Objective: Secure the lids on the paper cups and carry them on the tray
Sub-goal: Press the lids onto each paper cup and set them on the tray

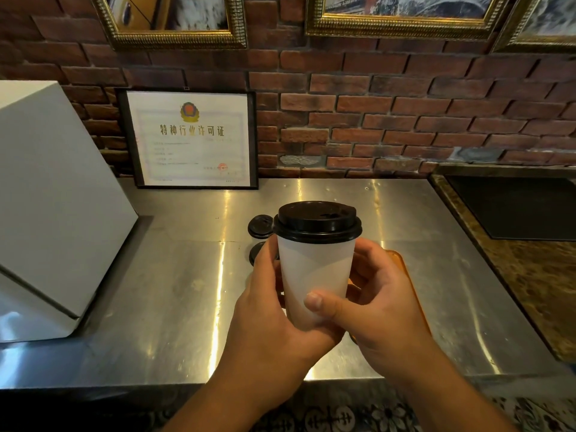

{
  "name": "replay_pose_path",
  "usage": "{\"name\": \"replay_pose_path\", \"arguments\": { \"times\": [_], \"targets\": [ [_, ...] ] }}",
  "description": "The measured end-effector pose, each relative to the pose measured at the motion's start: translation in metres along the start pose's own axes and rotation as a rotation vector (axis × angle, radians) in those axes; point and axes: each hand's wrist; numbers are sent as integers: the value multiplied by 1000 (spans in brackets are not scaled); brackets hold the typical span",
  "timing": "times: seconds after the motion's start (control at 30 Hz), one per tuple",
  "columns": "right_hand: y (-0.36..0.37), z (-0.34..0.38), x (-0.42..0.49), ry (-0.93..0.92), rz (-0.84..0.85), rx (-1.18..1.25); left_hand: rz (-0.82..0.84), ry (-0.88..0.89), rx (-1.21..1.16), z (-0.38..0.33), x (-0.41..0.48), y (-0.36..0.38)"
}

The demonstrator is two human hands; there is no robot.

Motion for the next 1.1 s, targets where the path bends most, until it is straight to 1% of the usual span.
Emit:
{"name": "replay_pose_path", "arguments": {
  "times": [0.2, 0.43, 0.63, 0.93, 1.1],
  "targets": [
    [-1, 1, -1, 44, 54, 25, 5, 20, -32, -1, 1, -2],
    [0, -1, -1, 45, 14, 1, 8, 0, -25, -3, 0, -2],
    [-2, -4, 1, 76, 68, 30, -5, 5, -34, -4, 0, -3],
    [-3, -7, 1, 46, 27, 13, -1, 7, -17, -2, 2, -1],
    [-4, -4, 3, 78, 68, 68, -15, 8, -15, -3, 4, -1]
  ]
}}
Point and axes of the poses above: each hand's wrist, its own x-axis towards the middle knuckle, its own y-axis out of the palm, z = x × y, and after that the axes turned 6 degrees about z, right-handed
